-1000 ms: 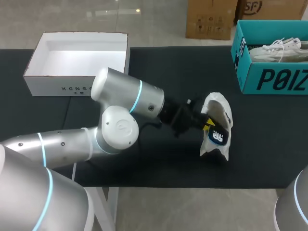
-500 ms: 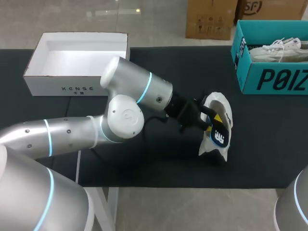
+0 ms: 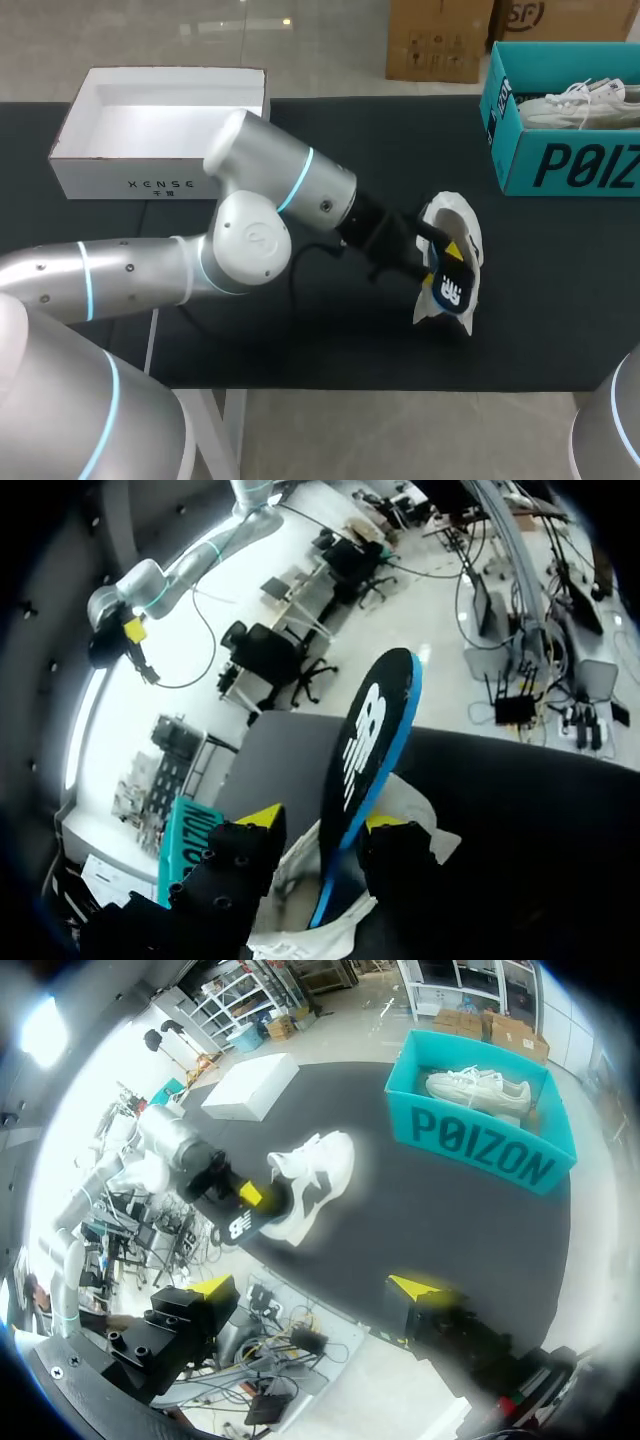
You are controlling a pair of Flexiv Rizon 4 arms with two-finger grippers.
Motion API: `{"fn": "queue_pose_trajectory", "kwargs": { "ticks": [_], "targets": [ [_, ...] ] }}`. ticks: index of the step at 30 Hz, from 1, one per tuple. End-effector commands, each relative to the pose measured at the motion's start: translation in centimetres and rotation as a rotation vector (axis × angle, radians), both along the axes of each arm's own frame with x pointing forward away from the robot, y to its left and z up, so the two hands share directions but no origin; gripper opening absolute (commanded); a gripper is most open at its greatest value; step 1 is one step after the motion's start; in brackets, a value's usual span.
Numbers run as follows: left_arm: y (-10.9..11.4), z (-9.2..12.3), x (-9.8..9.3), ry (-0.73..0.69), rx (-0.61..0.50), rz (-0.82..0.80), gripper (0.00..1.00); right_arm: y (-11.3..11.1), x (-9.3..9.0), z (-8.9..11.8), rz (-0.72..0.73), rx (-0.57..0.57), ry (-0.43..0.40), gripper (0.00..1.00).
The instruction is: Take the shoe out of the shoebox, open the shoe tongue, remove and reinsert the insole, then place the shoe into the shoebox
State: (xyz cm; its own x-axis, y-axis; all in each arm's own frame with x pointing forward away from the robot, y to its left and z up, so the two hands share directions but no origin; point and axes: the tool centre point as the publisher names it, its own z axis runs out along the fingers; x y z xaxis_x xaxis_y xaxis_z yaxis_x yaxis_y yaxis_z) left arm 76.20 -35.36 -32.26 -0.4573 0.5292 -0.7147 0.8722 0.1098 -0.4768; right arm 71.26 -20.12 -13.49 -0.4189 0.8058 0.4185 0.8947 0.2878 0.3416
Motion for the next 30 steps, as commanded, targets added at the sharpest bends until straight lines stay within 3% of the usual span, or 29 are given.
{"fn": "queue_pose_trajectory", "kwargs": {
  "ticks": [1,17,30],
  "targets": [
    [-0.2,-0.3,-0.2,0.006,-0.005,-0.010,0.00,0.0,0.1,0.0,0.001,-0.001,0.003,1.00],
    [-0.9,1.1,0.6,-0.050,-0.058,-0.026,0.00,0.0,0.1,0.0,0.001,-0.001,0.003,1.00],
    [-0.5,-1.0,4.1,-0.132,-0.030,0.006,0.00,0.0,0.1,0.0,0.001,-0.001,0.003,1.00]
  ]
}}
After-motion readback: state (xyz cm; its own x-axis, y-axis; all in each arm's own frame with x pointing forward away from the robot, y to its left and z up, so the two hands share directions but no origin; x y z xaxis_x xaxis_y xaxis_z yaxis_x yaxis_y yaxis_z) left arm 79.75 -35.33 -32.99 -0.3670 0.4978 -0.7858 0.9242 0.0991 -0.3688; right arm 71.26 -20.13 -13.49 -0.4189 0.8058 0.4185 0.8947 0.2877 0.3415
